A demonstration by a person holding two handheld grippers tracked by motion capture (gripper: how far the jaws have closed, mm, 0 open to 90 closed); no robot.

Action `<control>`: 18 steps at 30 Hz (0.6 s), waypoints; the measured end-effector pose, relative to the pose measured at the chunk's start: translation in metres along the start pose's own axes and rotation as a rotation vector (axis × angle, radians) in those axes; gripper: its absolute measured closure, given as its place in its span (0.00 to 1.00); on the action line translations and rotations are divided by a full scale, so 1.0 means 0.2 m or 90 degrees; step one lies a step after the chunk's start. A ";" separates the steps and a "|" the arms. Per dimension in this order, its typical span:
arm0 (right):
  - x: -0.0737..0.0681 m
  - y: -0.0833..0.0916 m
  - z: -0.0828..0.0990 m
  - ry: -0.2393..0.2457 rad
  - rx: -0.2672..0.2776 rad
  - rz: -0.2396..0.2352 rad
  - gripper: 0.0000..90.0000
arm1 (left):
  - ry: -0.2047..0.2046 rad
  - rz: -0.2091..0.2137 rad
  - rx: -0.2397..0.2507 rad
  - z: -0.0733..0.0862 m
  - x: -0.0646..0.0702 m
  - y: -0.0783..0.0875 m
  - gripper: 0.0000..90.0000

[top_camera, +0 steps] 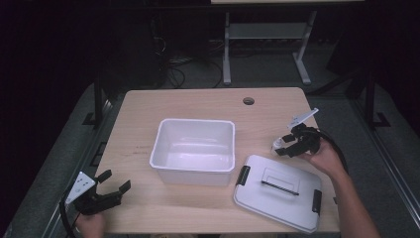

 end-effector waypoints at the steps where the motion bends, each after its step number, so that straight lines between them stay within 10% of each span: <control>1: 0.00 0.00 -0.01 -0.003 -0.001 0.000 0.36 | 0.001 0.000 0.001 0.00 0.00 0.00 0.14; 18: 0.03 -0.09 -0.03 -0.004 -0.020 0.009 0.42 | 0.000 0.008 0.007 -0.01 0.00 0.01 0.14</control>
Point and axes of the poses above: each handheld gripper's, and its own axes: y roughly backward along the jaws, z roughly out of its underside, x roughly to its right, the point moved 2 cm from there along -y, roughly forward along the jaws, and after that the axes turned 5 degrees about y, right-handed, at the moved point
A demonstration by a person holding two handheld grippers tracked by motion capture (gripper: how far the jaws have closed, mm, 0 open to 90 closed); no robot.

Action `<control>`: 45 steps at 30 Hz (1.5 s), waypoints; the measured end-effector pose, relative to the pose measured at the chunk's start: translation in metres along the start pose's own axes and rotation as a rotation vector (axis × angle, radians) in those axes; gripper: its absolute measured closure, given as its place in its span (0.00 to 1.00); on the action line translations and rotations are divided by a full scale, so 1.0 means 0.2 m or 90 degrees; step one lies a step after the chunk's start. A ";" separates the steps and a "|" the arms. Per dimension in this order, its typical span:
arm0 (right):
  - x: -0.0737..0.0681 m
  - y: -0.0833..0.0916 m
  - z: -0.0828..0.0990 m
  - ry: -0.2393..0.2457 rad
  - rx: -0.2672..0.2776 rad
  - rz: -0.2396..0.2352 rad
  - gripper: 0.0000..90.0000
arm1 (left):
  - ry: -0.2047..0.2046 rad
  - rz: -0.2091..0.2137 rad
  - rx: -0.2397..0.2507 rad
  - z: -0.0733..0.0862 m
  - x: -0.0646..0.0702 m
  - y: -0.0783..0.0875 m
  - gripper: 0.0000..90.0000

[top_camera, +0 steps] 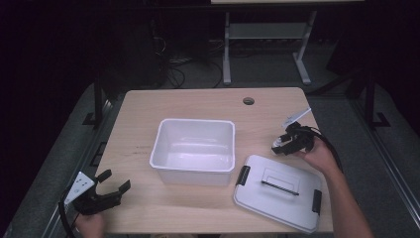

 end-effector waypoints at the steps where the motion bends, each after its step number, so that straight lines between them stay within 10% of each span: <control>1: 0.00 0.00 0.00 0.002 0.001 0.002 0.43 | 0.000 0.000 0.000 0.00 0.00 0.00 0.14; 29: -0.03 -0.04 -0.02 0.016 -0.029 0.009 0.66 | -0.001 0.006 0.006 -0.01 0.00 0.00 0.14; 45: -0.11 0.10 -0.03 0.026 -0.023 0.002 0.66 | -0.003 0.013 0.008 -0.01 0.01 -0.01 0.14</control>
Point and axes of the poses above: each handheld gripper's, and its own axes: y roughly backward along the jaws, z roughly out of its underside, x roughly to its right, the point moved 2 cm from there along -y, roughly forward along the jaws, and after that the axes turned 5 degrees about y, right-handed, at the moved point
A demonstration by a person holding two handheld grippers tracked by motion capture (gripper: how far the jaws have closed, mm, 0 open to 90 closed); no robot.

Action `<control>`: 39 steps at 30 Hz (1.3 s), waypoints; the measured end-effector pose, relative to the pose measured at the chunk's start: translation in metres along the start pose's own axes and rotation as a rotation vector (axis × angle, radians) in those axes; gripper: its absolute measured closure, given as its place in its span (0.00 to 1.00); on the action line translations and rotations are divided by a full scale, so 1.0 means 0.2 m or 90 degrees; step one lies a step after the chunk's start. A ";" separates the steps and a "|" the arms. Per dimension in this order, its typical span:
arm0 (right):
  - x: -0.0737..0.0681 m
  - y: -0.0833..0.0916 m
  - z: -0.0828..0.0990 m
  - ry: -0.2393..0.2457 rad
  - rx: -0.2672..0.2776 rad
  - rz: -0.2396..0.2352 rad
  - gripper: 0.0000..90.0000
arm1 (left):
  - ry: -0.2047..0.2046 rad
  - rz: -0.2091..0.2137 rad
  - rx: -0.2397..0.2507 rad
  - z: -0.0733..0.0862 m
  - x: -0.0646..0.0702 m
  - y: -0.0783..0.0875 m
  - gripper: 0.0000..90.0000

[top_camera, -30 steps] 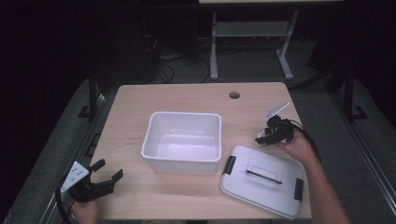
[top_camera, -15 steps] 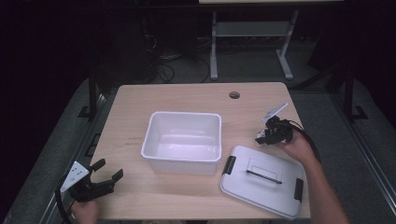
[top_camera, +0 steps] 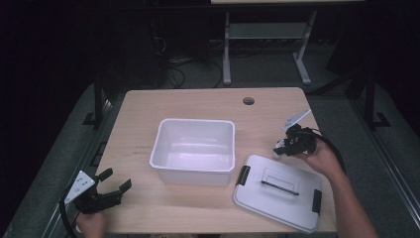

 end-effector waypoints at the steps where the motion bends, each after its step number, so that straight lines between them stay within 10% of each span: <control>1: 0.00 0.01 0.00 0.000 0.000 -0.002 0.66 | 0.002 0.000 0.001 0.00 0.00 0.00 0.14; 39: -0.30 0.31 -0.13 0.039 0.031 -0.040 0.66 | -0.004 0.006 0.000 0.00 0.01 0.00 0.14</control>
Point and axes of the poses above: each handheld gripper's, and its own axes: y roughly backward along the jaws, z roughly out of its underside, x roughly to its right, the point moved 2 cm from there along -y, roughly forward along the jaws, and after that the axes turned 5 degrees about y, right-handed, at the moved point
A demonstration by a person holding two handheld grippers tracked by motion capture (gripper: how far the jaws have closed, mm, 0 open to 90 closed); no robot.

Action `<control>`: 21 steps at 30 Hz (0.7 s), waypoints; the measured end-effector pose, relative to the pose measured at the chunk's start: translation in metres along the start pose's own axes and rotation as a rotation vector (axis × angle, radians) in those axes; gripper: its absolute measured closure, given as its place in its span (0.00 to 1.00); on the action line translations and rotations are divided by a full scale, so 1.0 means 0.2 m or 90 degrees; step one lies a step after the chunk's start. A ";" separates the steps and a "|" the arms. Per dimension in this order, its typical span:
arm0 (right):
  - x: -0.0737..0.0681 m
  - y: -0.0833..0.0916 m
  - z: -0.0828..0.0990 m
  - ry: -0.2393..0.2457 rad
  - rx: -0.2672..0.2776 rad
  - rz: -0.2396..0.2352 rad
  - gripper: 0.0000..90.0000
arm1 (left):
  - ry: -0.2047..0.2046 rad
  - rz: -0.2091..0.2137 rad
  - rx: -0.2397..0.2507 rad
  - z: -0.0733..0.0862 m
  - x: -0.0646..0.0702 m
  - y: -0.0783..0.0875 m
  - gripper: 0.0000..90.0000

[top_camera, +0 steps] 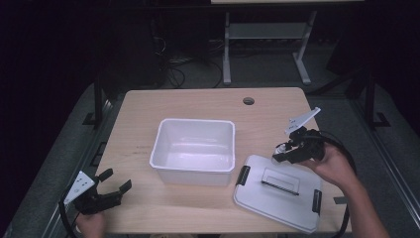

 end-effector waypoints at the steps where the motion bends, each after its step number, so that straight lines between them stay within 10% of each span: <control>1: -0.01 0.00 0.00 0.001 -0.001 -0.002 0.66 | -0.003 0.000 -0.004 0.00 0.00 0.00 0.14; 21: -0.15 0.11 -0.09 0.034 0.005 -0.013 0.66 | -0.009 0.002 -0.012 0.00 0.01 -0.01 0.14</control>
Point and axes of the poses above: each handheld gripper's, and its own axes: y roughly backward along the jaws, z roughly out of its underside, x roughly to its right, the point moved 2 cm from there along -y, roughly forward along the jaws, and after that the axes turned 5 degrees about y, right-handed, at the moved point
